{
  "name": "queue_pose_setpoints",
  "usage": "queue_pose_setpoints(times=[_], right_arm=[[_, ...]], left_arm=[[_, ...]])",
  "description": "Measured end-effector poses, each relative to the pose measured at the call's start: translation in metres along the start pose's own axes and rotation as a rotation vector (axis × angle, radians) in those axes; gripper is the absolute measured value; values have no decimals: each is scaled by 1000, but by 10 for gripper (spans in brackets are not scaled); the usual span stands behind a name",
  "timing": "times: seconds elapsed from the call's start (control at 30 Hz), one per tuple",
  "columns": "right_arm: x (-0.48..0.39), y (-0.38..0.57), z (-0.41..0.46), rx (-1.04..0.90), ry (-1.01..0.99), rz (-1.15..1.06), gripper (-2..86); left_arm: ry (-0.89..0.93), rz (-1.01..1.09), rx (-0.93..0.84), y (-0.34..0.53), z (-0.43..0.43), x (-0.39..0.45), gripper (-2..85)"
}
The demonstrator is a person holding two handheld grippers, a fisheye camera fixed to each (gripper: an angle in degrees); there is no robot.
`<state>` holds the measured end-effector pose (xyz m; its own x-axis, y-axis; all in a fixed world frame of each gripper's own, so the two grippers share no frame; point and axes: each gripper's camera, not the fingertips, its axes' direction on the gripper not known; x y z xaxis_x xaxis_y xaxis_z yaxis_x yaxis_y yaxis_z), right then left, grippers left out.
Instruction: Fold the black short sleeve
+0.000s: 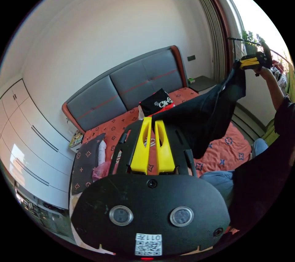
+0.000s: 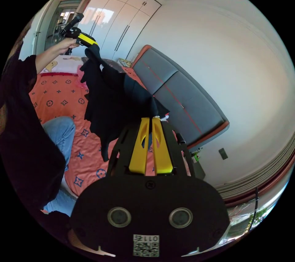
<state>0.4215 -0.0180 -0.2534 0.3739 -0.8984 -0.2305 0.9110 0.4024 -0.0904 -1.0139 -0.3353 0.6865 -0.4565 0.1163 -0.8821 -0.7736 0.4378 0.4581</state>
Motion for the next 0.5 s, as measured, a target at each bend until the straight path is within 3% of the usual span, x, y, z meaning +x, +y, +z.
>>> queue_pose_setpoints(times=[0.13,0.33,0.4,0.5], right_arm=[[15,6,63,-97,-68,58,21],[23,40,255,-356,-169,246,44],[16,62,327,-471,-117,350,73],[-9,96,379,-638,-28,370,87]], left_arm=[[72,-30,-141,-20,83,-17,0],[161,-68,-496,-27,296,-12,35],[171,-220,-634,-10,368,-15,74],[248,-359,-638,24,405,-23,82]])
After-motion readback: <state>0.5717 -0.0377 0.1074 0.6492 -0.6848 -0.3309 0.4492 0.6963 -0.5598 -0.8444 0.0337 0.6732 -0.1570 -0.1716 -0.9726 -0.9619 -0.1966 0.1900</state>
